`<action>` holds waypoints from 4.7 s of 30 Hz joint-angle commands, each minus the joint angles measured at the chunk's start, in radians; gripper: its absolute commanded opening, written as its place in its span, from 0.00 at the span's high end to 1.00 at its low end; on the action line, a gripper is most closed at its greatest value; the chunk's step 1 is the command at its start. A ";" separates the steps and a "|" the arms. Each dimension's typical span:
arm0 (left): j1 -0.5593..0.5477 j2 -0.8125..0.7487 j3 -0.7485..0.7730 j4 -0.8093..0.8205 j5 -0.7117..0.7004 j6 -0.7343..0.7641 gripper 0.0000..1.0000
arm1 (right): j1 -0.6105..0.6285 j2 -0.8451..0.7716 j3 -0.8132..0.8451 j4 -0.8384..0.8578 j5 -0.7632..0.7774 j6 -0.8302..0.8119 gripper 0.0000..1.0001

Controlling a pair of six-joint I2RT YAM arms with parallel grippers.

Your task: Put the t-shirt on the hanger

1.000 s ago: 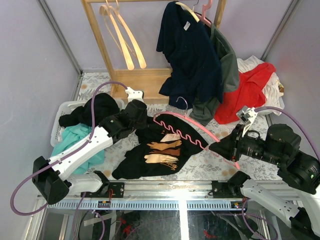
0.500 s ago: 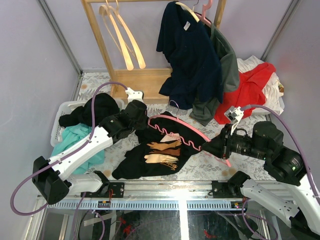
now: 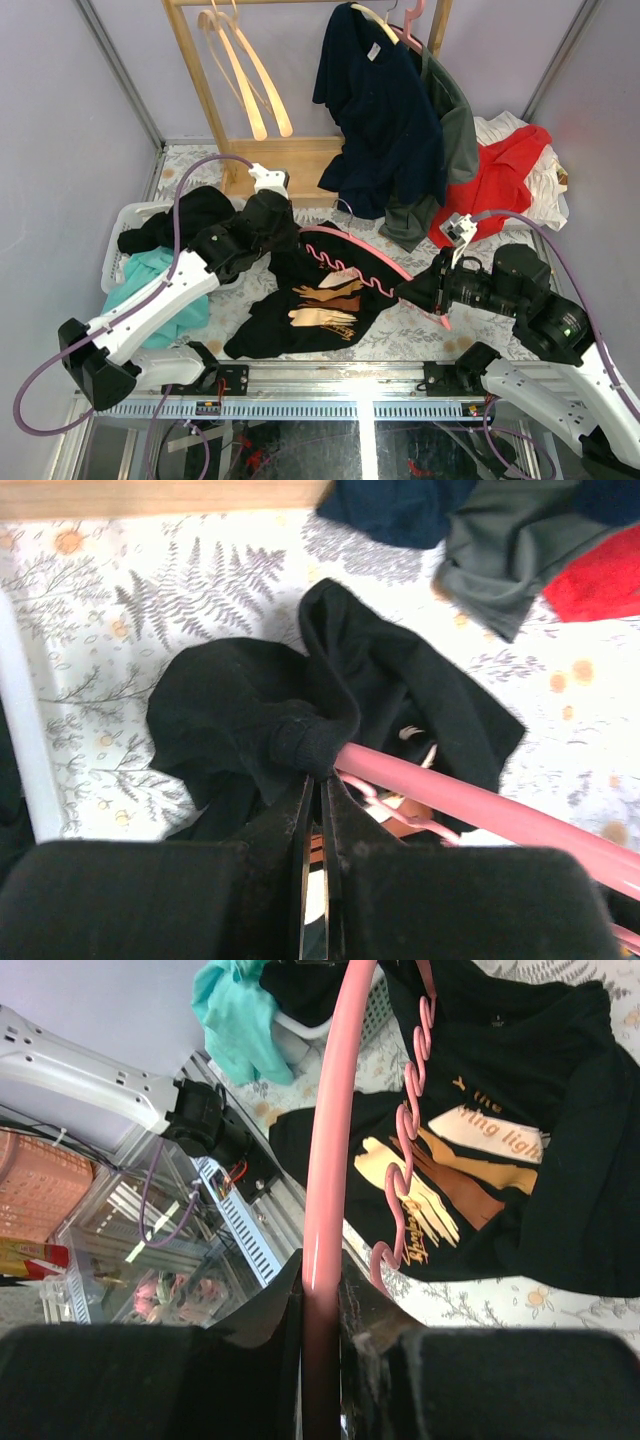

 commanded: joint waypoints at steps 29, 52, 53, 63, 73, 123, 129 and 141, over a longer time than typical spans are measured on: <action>-0.086 0.045 0.469 -0.090 0.151 0.137 0.94 | 0.005 -0.092 -0.227 0.499 -0.189 0.136 1.00; -0.042 -0.028 0.501 -0.403 -0.115 0.063 0.83 | 0.004 -0.066 -0.329 0.592 -0.165 0.128 1.00; -0.017 -0.039 0.446 -0.397 -0.102 0.043 0.82 | 0.004 -0.062 -0.316 0.567 -0.155 0.115 1.00; 0.165 -0.015 0.165 -0.121 0.202 0.029 0.76 | 0.004 -0.073 -0.149 0.304 -0.057 -0.011 1.00; 0.156 -0.213 0.205 0.064 0.527 0.310 0.52 | 0.004 -0.058 -0.062 0.200 -0.168 0.034 1.00; 0.155 -0.304 0.053 0.133 1.124 0.504 0.35 | 0.004 0.036 0.077 0.211 -0.618 0.347 1.00; 0.155 -0.307 0.033 0.216 1.257 0.433 0.60 | 0.004 0.040 0.096 0.183 -0.586 0.303 1.00; 0.153 -0.305 0.050 0.196 1.287 0.389 1.00 | 0.004 0.097 0.148 -0.072 -0.362 0.064 0.75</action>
